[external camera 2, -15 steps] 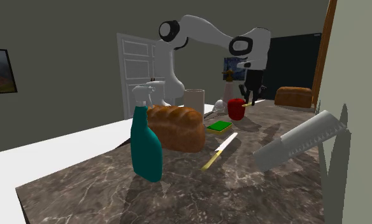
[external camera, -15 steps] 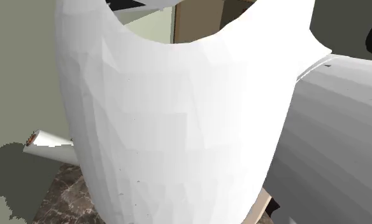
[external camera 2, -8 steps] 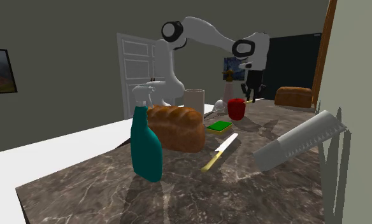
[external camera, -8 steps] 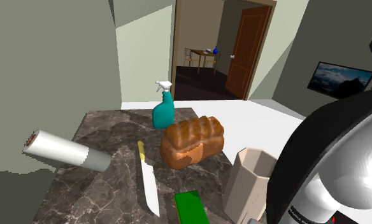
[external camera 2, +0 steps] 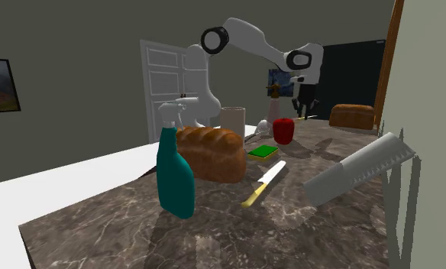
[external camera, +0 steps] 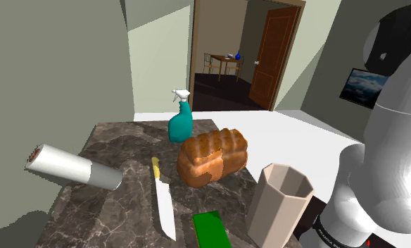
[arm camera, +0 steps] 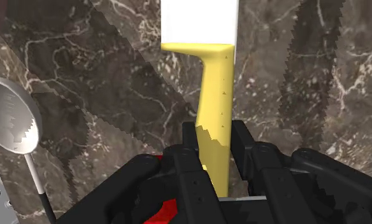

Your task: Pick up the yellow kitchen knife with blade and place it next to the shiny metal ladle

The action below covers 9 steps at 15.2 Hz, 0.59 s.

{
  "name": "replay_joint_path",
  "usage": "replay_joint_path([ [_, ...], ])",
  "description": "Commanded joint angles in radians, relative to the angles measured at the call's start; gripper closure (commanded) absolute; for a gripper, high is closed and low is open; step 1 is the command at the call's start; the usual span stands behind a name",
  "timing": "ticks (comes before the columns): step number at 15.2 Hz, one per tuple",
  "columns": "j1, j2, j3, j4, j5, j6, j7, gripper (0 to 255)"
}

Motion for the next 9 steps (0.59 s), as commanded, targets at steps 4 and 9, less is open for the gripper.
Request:
replay_joint_path([
  [4,0.084,0.076,-0.028,0.0,-0.078,0.026,0.093,255],
  [9,0.117,0.118,-0.058,-0.039,-0.124,0.083,0.123,255],
])
